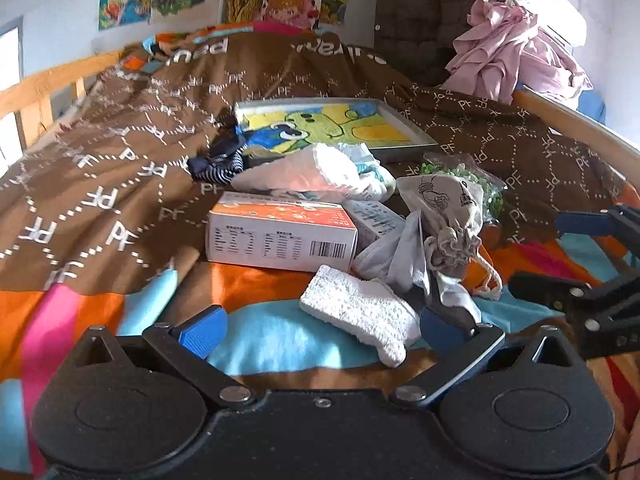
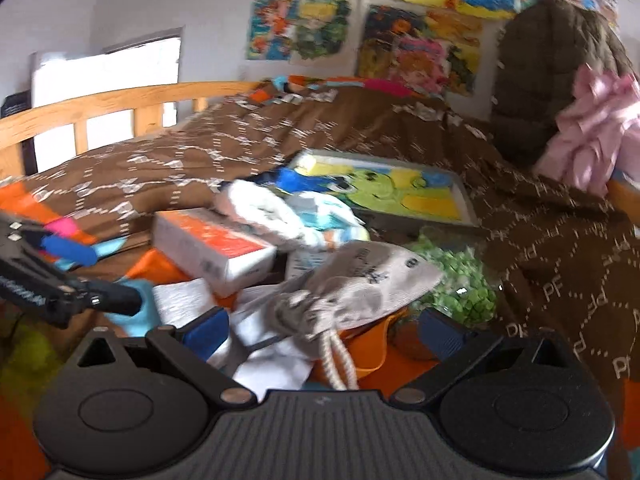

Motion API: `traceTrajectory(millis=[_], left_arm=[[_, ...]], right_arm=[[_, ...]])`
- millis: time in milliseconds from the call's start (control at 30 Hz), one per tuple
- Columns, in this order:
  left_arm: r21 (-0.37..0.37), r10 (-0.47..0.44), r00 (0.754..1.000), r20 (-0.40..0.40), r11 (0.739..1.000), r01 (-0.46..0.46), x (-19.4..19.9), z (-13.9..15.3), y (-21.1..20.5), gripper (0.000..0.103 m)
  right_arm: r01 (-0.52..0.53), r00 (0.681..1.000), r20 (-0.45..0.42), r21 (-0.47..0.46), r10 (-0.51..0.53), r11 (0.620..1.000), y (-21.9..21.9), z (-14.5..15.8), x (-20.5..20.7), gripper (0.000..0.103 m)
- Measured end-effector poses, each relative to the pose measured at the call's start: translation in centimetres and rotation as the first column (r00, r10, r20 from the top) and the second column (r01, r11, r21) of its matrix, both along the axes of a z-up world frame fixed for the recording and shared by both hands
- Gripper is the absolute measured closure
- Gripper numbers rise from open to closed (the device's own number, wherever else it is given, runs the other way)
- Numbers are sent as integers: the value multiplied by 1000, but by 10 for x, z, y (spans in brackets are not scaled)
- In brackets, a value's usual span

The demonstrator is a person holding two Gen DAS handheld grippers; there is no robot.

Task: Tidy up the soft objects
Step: 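Grasp the grey drawstring pouch with the right gripper while the left gripper grasps the white sock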

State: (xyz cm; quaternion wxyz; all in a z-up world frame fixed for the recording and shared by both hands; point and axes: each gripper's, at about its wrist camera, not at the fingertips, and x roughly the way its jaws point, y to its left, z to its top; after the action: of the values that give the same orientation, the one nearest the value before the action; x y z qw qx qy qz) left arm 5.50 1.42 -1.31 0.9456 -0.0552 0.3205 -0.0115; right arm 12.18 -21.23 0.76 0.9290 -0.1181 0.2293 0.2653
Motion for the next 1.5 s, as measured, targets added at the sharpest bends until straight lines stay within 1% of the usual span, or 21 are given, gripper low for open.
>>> traceTrajectory(millis=[133, 300, 400, 533, 600, 667, 733, 767, 833, 867, 933, 967, 1033, 1100, 1133, 1267, 1367, 1400, 1433, 1467, 1500], left_arm=[[-65, 23, 999, -26, 998, -25, 20, -6, 8, 1], [-122, 23, 996, -83, 992, -33, 49, -20, 14, 2], [-149, 11, 994, -112, 989, -28, 63, -28, 15, 3], [-172, -25, 990, -138, 985, 0, 72, -35, 14, 8], [-163, -41, 992, -121, 986, 21, 73, -34, 10, 17], [-174, -59, 991, -116, 984, 38, 74, -34, 5, 24], [-187, -60, 992, -110, 982, 39, 74, -33, -2, 27], [-187, -61, 993, -103, 982, 41, 74, -32, -5, 30], [-181, -58, 994, -96, 983, 40, 73, -31, -10, 41], [-185, -55, 994, -96, 982, 37, 73, -30, -11, 48], [-204, -46, 995, -93, 979, 26, 71, -28, -10, 54], [-221, -41, 995, -92, 975, 19, 69, -27, -9, 56], [-271, -41, 996, -76, 962, 19, 65, -25, -7, 57], [-312, -39, 997, -63, 950, 18, 63, -23, -5, 57], [-327, -40, 997, -59, 945, 19, 63, -22, -5, 57], [-379, -45, 998, -51, 925, 22, 65, -23, -5, 57], [-413, -42, 998, -56, 911, 15, 66, -26, -5, 58], [-448, -57, 996, -72, 894, 19, 68, -29, -4, 64], [-487, -74, 993, -94, 873, 19, 70, -35, -3, 67], [-506, -85, 990, -112, 862, 17, 72, -40, -5, 67], [-500, -92, 988, -123, 866, 18, 73, -42, -8, 67]], right_arm=[[11, 1000, -5, 40, -11, 999, -1, -11, 24, 0], [9, 1000, -7, 145, -8, 989, -9, -25, 47, 0], [-2, 1000, 6, 151, 1, 989, -12, -38, 58, 0], [-22, 996, -76, 199, 38, 980, -13, -47, 70, 0], [-35, 995, -85, 223, 55, 974, -15, -47, 70, 1], [-53, 992, -94, 257, 80, 965, -20, -46, 73, 2], [-56, 988, -120, 291, 94, 955, -24, -46, 77, 4], [-49, 986, -136, 308, 95, 950, -26, -46, 79, 6], [-33, 982, -166, 337, 94, 941, -31, -47, 84, 12], [-20, 980, -177, 349, 87, 937, -33, -47, 86, 15], [0, 977, -199, 379, 81, 926, -37, -46, 88, 18], [9, 975, -209, 397, 81, 918, -40, -46, 89, 20], [21, 971, -224, 420, 81, 907, -43, -46, 92, 26], [25, 969, -234, 429, 84, 903, -44, -46, 93, 39], [25, 967, -238, 427, 86, 904, -43, -46, 93, 42], [14, 963, -247, 437, 104, 900, -42, -47, 92, 48], [6, 961, -251, 445, 118, 895, -39, -47, 91, 50], [5, 960, -254, 447, 121, 894, -38, -48, 90, 50], [5, 959, -257, 450, 124, 893, -39, -48, 91, 50], [8, 957, -261, 453, 124, 891, -39, -48, 91, 50], [10, 956, -265, 456, 125, 890, -39, -49, 91, 50]])
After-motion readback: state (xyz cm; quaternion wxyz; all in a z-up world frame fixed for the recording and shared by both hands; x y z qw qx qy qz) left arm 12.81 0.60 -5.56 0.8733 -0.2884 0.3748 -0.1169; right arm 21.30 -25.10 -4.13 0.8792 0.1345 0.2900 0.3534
